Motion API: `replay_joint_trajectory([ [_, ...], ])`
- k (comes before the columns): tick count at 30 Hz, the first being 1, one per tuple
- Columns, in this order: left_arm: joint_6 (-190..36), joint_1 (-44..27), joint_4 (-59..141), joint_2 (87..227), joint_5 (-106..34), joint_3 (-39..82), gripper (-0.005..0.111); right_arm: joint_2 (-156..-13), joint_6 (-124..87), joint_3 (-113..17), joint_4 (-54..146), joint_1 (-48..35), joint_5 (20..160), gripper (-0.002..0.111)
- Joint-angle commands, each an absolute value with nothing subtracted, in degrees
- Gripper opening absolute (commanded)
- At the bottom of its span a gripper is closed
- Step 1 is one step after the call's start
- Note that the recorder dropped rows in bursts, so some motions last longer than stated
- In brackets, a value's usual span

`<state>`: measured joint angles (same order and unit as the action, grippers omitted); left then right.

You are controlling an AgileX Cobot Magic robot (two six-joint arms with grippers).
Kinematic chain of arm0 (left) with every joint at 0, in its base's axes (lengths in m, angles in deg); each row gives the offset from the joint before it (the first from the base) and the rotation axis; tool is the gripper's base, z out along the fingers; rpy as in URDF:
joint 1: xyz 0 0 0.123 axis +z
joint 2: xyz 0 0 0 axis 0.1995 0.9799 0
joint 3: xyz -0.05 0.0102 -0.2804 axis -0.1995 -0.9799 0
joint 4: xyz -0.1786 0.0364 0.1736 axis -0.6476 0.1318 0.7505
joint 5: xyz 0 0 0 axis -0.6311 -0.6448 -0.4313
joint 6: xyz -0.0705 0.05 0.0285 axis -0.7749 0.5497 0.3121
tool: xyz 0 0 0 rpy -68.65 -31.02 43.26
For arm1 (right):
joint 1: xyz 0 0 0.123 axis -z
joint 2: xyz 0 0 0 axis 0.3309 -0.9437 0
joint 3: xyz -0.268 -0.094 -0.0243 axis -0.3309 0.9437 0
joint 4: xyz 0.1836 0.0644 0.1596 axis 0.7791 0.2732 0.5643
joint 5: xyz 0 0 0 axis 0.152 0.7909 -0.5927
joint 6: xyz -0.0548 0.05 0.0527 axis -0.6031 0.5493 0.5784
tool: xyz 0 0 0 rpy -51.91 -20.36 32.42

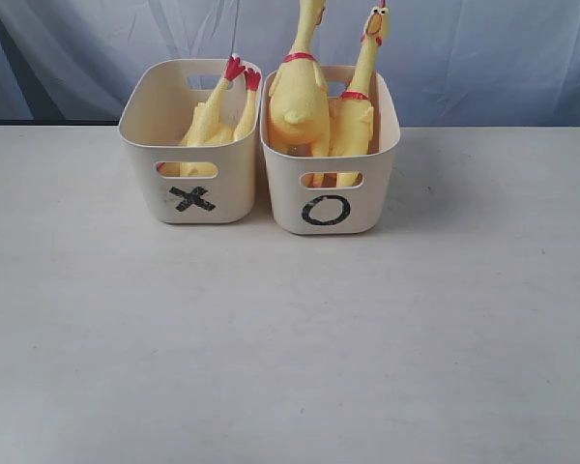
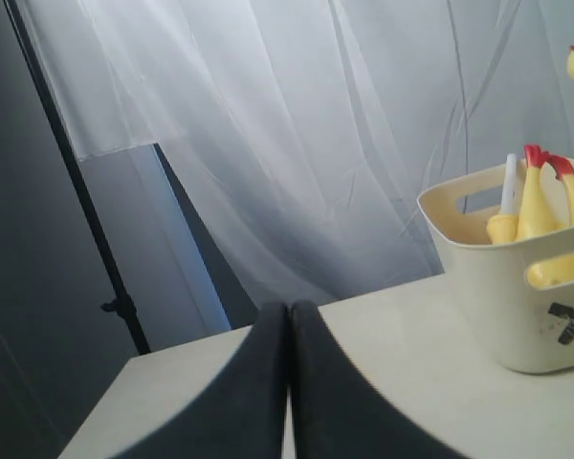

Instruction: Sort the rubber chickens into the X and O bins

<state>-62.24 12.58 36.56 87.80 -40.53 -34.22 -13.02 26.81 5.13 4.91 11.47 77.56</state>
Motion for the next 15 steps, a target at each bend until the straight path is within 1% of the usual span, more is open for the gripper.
replay_joint_trajectory([
  [1, -62.5, 12.5, 37.0, 87.5, -39.9, -37.1, 0.0, -12.7, 26.9, 5.7, 6.3, 11.3, 77.5, -0.001],
  [3, -62.5, 12.5, 37.0, 87.5, -39.9, -37.9, 0.0, -12.7, 26.9, 6.6, 10.1, 11.3, 77.3, -0.001],
  [7, -62.5, 12.5, 37.0, 87.5, -39.9, -38.9, 0.0, -12.7, 26.9, 10.8, 28.7, 11.3, 77.0, -0.001],
  [11, -62.5, 12.5, 37.0, 87.5, -39.9, -38.9, 0.0, -12.7, 26.9, 16.2, 32.3, 11.3, 77.1, -0.001],
  [13, -62.5, 12.5, 37.0, 87.5, -40.4, -38.9, 0.0, -12.7, 26.9, 16.7, 37.2, 11.3, 77.5, -0.001],
  [15, -62.5, 12.5, 37.0, 87.5, -40.3, -38.9, 0.0, -12.7, 26.9, 16.7, 40.4, 11.3, 82.8, -0.001],
])
